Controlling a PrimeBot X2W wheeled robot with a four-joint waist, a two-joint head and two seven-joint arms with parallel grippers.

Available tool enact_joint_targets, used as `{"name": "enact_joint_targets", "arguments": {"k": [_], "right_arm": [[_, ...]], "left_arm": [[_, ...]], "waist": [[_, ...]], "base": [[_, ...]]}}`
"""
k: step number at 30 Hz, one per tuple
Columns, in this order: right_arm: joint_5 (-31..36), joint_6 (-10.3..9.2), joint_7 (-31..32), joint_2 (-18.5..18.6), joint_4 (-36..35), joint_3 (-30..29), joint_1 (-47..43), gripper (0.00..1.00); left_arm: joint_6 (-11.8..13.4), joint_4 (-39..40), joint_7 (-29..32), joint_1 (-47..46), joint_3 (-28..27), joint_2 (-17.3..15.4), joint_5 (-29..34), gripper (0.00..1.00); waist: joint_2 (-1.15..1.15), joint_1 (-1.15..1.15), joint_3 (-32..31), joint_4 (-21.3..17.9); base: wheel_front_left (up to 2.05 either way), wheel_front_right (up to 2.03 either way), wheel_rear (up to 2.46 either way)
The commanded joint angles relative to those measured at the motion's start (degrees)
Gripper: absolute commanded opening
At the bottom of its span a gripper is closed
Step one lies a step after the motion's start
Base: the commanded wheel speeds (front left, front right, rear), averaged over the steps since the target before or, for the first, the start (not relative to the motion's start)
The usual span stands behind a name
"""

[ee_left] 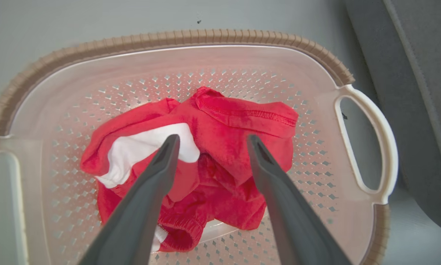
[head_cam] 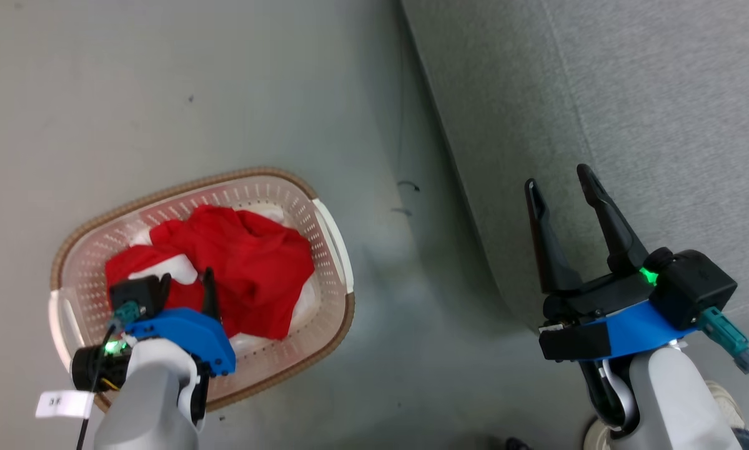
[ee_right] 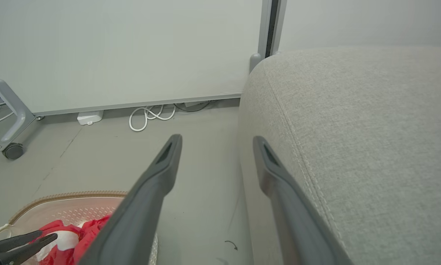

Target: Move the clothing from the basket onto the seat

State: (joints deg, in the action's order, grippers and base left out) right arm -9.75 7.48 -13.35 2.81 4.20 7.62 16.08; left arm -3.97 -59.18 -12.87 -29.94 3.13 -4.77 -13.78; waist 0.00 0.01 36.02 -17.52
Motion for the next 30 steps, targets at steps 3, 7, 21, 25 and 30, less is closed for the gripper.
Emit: {"name": "enact_joint_targets", "arguments": {"k": [3,7,21,25,30], "right_arm": [[-0.10,0.03,-0.45,0.14,-0.87,-0.21,1.26,1.00],[-0.01,0.03,-0.73,0.14,-1.41,0.09,1.69,1.00],[-1.08,0.03,-1.31,0.14,-2.28,0.43,1.92,1.00],[-1.07,0.03,-1.36,0.14,-2.15,0.22,1.77,1.00],[-1.03,0.03,-1.46,0.14,-2.30,0.48,1.58,1.00]], "left_arm": [[1.57,-2.61,-0.14,-3.80,0.62,-0.21,0.73,1.00],[3.53,-5.53,-0.33,-6.59,0.68,-0.31,0.75,1.00],[4.91,-10.88,-1.15,-12.72,0.87,-1.41,-0.31,1.00],[4.53,-11.70,-1.27,-13.73,1.51,-1.32,-0.20,0.99],[4.44,-12.54,-1.22,-14.50,1.95,-1.19,-0.58,0.00]], "waist": [[0.00,-0.01,4.74,0.65],[0.00,-0.01,7.13,1.04],[0.00,-0.01,11.93,0.39],[0.00,-0.01,12.63,0.11],[0.00,-0.01,13.08,0.06]], "base": [[0.00,0.00,0.00],[0.00,0.00,0.00],[0.00,0.00,0.00],[0.00,0.00,0.00],[0.00,0.00,0.00]]}}
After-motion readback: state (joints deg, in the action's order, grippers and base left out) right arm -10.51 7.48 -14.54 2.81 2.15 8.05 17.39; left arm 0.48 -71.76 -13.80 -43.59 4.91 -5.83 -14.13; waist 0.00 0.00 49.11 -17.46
